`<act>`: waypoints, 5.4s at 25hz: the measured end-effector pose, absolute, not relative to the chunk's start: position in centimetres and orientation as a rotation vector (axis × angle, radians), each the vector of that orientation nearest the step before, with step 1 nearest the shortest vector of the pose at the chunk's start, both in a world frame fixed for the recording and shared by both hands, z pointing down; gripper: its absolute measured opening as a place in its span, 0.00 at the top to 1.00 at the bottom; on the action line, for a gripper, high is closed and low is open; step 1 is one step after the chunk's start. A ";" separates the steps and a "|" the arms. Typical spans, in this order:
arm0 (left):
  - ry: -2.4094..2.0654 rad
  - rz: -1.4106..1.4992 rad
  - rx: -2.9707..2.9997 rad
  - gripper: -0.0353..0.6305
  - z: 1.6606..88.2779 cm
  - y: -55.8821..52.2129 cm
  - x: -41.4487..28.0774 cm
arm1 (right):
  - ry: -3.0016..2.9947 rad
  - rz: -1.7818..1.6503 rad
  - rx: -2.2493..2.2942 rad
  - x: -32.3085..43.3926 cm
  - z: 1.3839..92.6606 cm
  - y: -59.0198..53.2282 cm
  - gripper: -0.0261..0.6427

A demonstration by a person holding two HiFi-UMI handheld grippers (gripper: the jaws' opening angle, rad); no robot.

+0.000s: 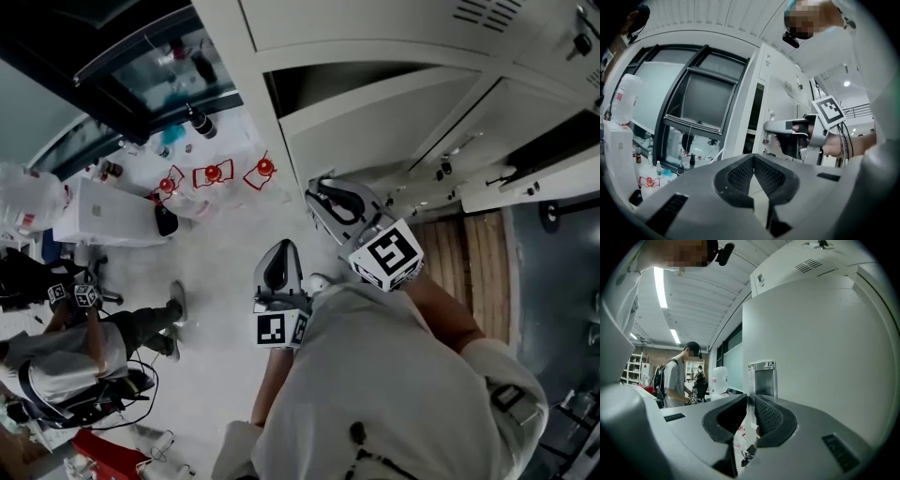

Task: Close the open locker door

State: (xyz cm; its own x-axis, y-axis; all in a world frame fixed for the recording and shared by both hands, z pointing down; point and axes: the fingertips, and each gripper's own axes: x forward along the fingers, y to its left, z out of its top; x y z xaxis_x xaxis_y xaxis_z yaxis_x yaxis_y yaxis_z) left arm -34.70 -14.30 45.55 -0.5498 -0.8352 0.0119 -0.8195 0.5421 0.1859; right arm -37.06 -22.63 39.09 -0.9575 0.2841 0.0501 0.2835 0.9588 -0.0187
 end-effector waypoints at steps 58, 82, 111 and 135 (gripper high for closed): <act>-2.673 -0.264 1.398 0.94 47.2 -10.0 -38.3 | -3.076 0.005 0.166 -43.1 39.2 -25.9 0.83; -2.756 -0.273 1.351 0.94 44.8 -9.0 -36.4 | -2.999 0.205 -0.375 -35.8 43.8 -18.4 0.90; -2.819 -0.279 1.150 0.94 45.0 -5.0 -30.8 | -2.850 0.260 -0.965 -29.5 46.1 -9.0 0.92; -2.789 -0.312 1.177 0.94 45.4 -5.3 -29.3 | -2.866 0.255 -0.905 -28.2 46.1 -9.0 0.92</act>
State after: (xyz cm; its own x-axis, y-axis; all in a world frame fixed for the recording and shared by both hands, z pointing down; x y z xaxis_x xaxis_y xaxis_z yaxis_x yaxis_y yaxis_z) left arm -29.31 -5.26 45.35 -0.6968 -0.7172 0.0106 -0.6971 0.6806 0.2256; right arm -28.15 -8.97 46.11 -0.8129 0.5784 0.0684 0.5573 0.8065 -0.1975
